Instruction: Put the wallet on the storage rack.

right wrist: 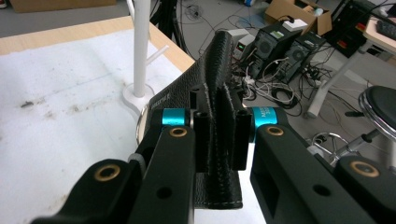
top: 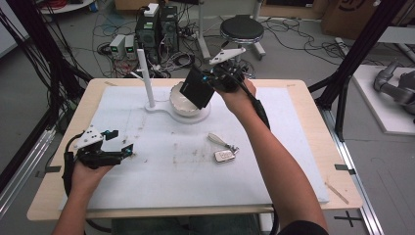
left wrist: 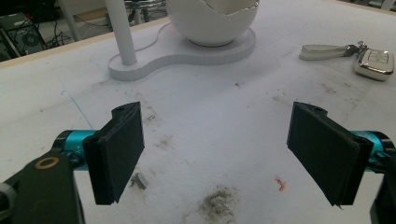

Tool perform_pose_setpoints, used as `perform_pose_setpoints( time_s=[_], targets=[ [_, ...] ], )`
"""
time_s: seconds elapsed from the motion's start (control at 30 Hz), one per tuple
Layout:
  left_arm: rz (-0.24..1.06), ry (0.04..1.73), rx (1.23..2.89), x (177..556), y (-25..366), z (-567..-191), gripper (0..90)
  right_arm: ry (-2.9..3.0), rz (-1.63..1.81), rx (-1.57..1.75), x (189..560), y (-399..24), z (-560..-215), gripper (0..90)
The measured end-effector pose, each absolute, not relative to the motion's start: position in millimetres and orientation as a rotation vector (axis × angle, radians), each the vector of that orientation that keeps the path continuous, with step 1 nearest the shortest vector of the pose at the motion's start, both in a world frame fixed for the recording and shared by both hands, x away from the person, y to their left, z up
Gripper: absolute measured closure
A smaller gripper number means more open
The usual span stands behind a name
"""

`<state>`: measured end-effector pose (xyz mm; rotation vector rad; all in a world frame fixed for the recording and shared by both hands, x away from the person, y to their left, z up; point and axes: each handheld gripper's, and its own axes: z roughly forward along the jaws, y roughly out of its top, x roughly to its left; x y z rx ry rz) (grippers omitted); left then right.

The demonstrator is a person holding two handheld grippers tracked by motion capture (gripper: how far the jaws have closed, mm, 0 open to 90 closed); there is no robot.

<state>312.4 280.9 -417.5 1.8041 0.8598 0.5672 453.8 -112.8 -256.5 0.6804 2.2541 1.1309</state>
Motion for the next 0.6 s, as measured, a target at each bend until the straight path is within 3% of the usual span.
perform_pose_setpoints(
  time_s=[0.6],
  targets=[
    [0.569,0.869,1.811,312.6,282.0,-419.9,18.8,2.308,1.113,0.646,486.0,-75.7,-273.7,84.5]
  ],
)
